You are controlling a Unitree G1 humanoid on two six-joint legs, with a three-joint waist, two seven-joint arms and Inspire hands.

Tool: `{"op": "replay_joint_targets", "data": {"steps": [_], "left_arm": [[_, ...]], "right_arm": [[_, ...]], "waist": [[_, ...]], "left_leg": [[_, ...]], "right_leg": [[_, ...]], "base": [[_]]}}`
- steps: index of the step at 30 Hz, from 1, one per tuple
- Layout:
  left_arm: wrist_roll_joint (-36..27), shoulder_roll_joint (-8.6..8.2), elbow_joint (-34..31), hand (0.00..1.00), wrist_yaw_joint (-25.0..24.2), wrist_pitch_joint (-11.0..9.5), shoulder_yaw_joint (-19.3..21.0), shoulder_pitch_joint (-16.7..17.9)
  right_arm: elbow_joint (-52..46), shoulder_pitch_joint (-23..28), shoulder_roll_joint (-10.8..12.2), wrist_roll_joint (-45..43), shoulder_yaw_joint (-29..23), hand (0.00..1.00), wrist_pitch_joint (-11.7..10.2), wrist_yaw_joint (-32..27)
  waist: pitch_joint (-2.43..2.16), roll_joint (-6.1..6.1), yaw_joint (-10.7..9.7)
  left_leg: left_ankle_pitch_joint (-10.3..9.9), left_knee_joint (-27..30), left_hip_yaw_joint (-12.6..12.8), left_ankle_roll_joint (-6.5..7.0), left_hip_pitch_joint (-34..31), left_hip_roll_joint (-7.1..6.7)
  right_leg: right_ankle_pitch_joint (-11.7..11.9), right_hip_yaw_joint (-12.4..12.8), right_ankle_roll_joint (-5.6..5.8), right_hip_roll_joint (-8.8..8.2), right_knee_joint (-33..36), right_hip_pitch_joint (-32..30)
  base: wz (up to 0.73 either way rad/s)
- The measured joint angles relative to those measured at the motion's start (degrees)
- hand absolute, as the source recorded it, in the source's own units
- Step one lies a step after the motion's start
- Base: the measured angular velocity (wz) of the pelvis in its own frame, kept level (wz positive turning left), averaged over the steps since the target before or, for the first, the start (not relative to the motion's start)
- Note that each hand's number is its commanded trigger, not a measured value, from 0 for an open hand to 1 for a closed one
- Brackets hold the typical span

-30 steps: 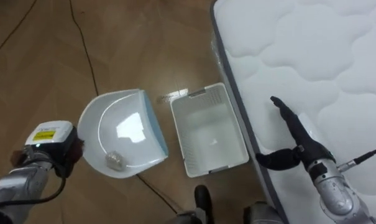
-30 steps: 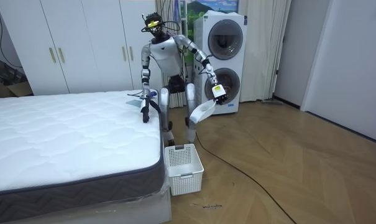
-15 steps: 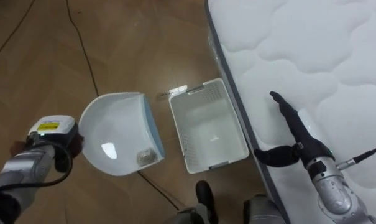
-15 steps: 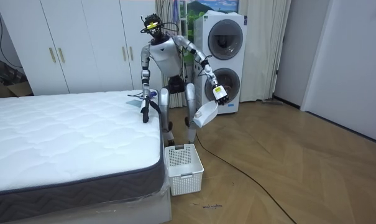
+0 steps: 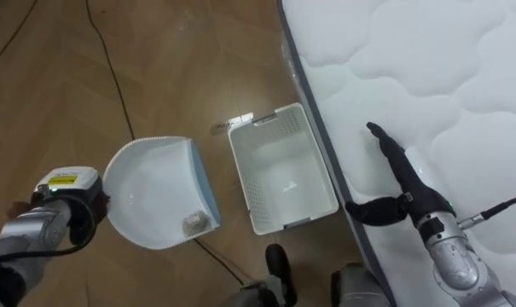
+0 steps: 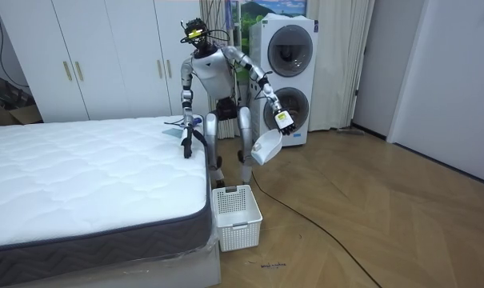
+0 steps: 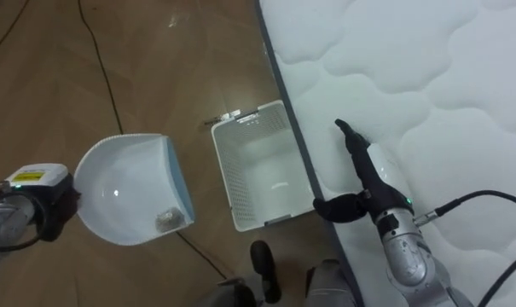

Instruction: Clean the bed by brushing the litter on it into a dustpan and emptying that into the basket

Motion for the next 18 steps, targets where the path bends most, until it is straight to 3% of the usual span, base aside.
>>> {"op": "replay_joint_targets", "data": {"steps": [7,14,16,18], "left_arm": [[0.21,0.03,-0.26,1.0,0.01,0.0,0.0,-1.3],[4.44,0.07,-0.99,1.0,-0.05,0.04,-0.26,-5.51],[6.67,0.52,-1.98,1.0,-0.68,0.04,-0.36,-6.51],[9.19,2.57,-4.08,1.0,-1.88,0.03,-2.03,-7.87]], "right_arm": [[0.0,-0.05,-0.01,-0.18,0.04,0.0,0.2,-0.42],[-0.24,-0.14,-0.05,-0.23,0.02,0.0,0.21,-0.48],[-0.55,-0.09,-0.13,-0.27,-0.01,0.0,0.22,-0.2],[-1.04,-0.32,-0.54,-0.01,-0.42,0.0,0.09,0.3]], "waist": [[-0.02,0.14,-0.08],[0.01,0.25,-0.44],[0.06,0.47,-0.61],[0.63,1.9,-1.7]], "left_leg": [[-0.1,-0.43,0.53,0.14,-0.02,0.13],[-0.03,-0.65,0.59,0.69,-0.21,0.03],[0.34,-1.42,0.67,0.71,0.03,-0.11],[0.3,-1.39,1.06,0.76,0.06,-0.23]], "right_leg": [[-0.09,-0.4,-0.02,-0.02,0.19,0.03],[-0.1,-0.41,-0.05,-0.04,0.57,0.0],[-0.1,-0.42,-0.06,-0.12,0.42,-0.01],[-0.1,-0.81,-0.08,-0.71,0.44,0.18]], "base": [[0.02],[0.01],[0.06],[0.09]]}}
